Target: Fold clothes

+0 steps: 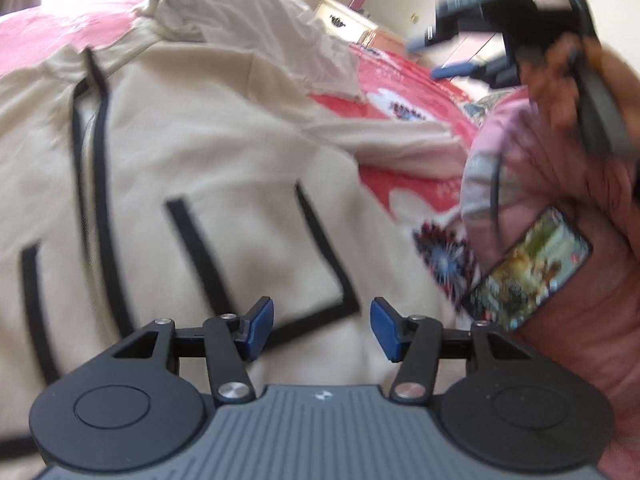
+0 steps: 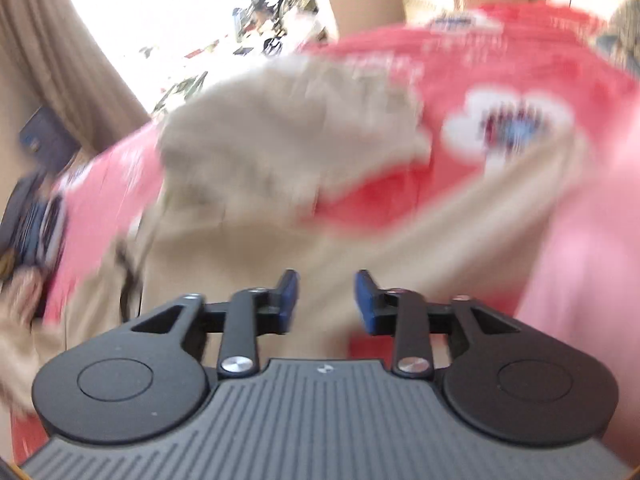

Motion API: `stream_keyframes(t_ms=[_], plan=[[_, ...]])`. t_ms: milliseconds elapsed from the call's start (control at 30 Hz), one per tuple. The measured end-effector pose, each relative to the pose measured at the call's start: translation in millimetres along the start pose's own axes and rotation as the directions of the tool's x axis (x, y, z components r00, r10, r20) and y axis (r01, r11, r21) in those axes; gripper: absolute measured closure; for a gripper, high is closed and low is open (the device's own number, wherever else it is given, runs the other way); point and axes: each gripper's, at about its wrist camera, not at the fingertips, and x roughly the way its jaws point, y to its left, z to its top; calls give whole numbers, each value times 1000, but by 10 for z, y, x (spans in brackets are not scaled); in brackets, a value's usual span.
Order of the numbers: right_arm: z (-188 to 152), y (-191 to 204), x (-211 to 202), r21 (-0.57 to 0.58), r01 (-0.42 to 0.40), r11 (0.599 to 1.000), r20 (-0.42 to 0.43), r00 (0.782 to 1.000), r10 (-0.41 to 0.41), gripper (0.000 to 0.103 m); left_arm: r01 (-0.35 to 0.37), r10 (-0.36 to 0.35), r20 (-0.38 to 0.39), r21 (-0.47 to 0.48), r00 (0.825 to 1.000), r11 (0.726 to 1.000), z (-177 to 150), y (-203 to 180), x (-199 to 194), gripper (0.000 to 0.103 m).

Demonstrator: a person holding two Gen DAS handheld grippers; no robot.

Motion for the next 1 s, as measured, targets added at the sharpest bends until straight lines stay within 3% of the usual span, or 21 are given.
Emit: stream_keyframes(t_ms=[33, 133, 167, 267, 333, 400, 467, 600, 633, 733, 1000], plan=[[281, -39, 20, -1, 37, 999, -1, 999, -37, 52, 16, -16, 1, -5, 1000, 1000, 60, -11, 45, 49], [998, -362, 169, 23, 221, 975, -34, 975, -220, 47, 102, -103, -22, -39, 994, 994, 176, -46, 162, 49], [1181, -533, 255, 57, 268, 962, -76, 962, -264, 40, 131, -132, -39, -41, 990, 991, 190, -62, 206, 49], [1481, -1153, 554, 222, 402, 888, -260, 902, -343, 39, 176, -178, -104, -25, 979, 984, 176, -131, 351, 49], [1480, -1542, 695, 343, 464, 817, -331, 873, -358, 39, 200, -203, -146, -33, 968, 979, 136, -147, 436, 49], [1393, -1803, 818, 441, 476, 761, -356, 871, -339, 39, 222, -227, -184, -50, 956, 974, 90, -150, 509, 49], [1311, -1954, 994, 478, 483, 734, -383, 866, -321, 39, 235, -247, -216, -80, 945, 969, 36, -130, 564, 49], [1197, -2066, 1329, 459, 569, 682, -469, 807, -358, 39, 242, -261, -250, -104, 933, 965, -51, -114, 620, 50], [1190, -2083, 1385, 448, 586, 675, -487, 793, -366, 39, 247, -265, -253, -103, 930, 964, -52, -108, 614, 50], [1167, -2162, 1452, 449, 611, 652, -500, 777, -383, 39, 258, -280, -262, -113, 924, 959, -43, -76, 606, 50], [1129, -2263, 1602, 438, 599, 671, -496, 783, -376, 42, 279, -306, -263, -135, 915, 951, -38, 17, 598, 50]])
